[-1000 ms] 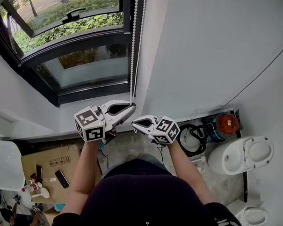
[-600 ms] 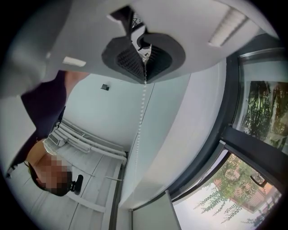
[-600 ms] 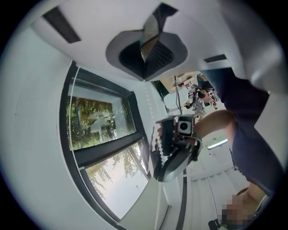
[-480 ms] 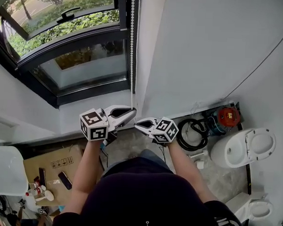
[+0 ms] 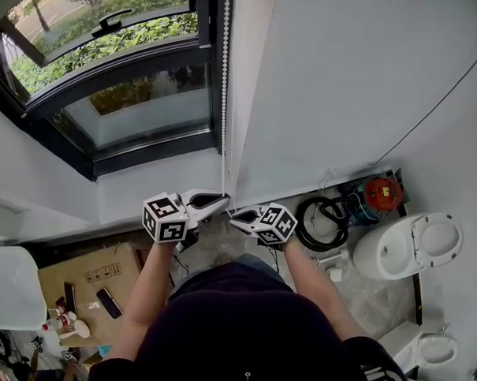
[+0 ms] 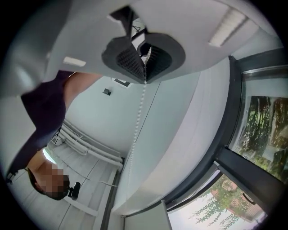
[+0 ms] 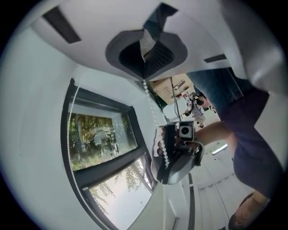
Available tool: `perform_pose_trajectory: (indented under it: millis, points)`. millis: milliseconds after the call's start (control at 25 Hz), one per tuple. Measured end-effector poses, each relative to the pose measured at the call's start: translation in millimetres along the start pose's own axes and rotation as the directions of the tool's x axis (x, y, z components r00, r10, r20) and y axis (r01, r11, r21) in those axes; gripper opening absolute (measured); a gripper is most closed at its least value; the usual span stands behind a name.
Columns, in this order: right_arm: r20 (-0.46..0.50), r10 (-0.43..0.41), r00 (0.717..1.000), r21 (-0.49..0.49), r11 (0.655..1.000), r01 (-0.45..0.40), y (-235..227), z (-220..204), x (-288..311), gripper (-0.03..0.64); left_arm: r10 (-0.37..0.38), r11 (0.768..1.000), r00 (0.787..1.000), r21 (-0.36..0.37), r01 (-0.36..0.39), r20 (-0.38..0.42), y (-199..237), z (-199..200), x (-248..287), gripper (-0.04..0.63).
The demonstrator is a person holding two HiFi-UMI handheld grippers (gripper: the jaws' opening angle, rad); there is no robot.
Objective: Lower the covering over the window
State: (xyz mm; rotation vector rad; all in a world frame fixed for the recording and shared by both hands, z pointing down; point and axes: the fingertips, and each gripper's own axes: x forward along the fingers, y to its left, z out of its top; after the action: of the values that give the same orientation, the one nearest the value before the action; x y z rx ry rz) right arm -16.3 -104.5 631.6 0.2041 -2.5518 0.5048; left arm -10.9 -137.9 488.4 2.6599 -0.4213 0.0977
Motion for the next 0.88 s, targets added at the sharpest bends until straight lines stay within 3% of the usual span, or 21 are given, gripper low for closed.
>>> perform_pose_trajectory:
  millis: [160, 400, 480, 720, 880]
  points:
    - [0.033, 0.000, 0.999, 0.046, 0.999, -0.002, 0, -3, -1, 0.012, -0.011, 0.999, 0.999, -0.048, 0.013, 0.040, 3, -1, 2, 0.020]
    - [-0.019, 0.059, 0.998, 0.015, 0.998, -0.059, 8, -2, -4, 0.014, -0.010, 0.997, 0.998, -0.072, 0.014, 0.063, 7, 0, -3, 0.020]
    - [0.004, 0.072, 0.997, 0.014, 0.997, -0.072, 10, 10, -14, 0.017, -0.011, 0.997, 0.997, -0.077, 0.017, 0.076, 7, 0, -5, 0.020]
    - [0.205, 0.074, 0.976, -0.055, 0.996, -0.064, 17, 94, -65, 0.020, -0.023, 0.997, 0.996, -0.072, 0.030, 0.090, 5, 0, -11, 0.020]
    - [0.391, 0.076, 0.917, -0.150, 0.988, -0.018, 30, 169, -102, 0.020, -0.032, 0.997, 0.995, -0.069, 0.038, 0.095, 2, -1, -11, 0.020]
